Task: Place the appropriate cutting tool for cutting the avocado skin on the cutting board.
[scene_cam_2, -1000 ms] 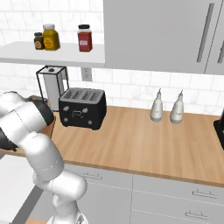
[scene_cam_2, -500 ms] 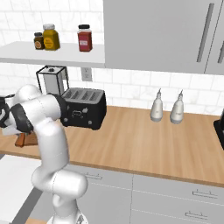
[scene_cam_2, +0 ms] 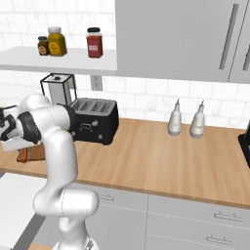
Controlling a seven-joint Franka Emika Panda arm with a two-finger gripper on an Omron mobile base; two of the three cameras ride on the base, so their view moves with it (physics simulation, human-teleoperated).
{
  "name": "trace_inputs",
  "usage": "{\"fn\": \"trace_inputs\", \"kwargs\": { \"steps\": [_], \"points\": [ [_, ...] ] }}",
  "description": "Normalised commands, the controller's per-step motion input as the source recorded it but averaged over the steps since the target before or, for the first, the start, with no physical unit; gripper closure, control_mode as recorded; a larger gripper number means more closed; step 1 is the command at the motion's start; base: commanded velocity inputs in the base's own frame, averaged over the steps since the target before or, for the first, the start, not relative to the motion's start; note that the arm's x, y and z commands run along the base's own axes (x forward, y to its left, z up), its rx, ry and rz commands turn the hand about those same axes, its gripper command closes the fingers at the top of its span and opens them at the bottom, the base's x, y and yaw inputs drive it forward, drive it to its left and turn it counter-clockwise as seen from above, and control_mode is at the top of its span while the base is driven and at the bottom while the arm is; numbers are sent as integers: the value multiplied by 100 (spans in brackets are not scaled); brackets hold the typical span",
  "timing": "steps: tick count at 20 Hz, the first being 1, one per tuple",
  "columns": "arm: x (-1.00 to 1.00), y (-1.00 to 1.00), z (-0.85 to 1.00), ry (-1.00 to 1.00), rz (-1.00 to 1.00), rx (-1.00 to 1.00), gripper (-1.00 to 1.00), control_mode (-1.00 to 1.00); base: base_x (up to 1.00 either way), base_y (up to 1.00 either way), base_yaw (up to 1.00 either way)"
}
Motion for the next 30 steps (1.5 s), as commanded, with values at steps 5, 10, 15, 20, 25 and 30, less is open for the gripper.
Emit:
{"fn": "trace_inputs", "kwargs": {
  "steps": [5, 10, 15, 20, 25, 30],
  "points": [
    [0, -8, -3, 0, 0, 0, -100, -100, 0, 0, 0],
    [-7, -30, 2, 0, 0, 0, -100, -100, 0, 0, 0],
    [-45, -36, 32, -2, -1, 0, -100, -100, 0, 0, 0],
    [-51, -40, 60, -2, -3, 0, -100, -100, 0, 0, 0],
    [-28, -42, 52, -1, -4, 0, -100, -100, 0, 0, 0],
    [-25, -49, 30, -2, -4, 0, -100, -100, 0, 0, 0]
  ]
}}
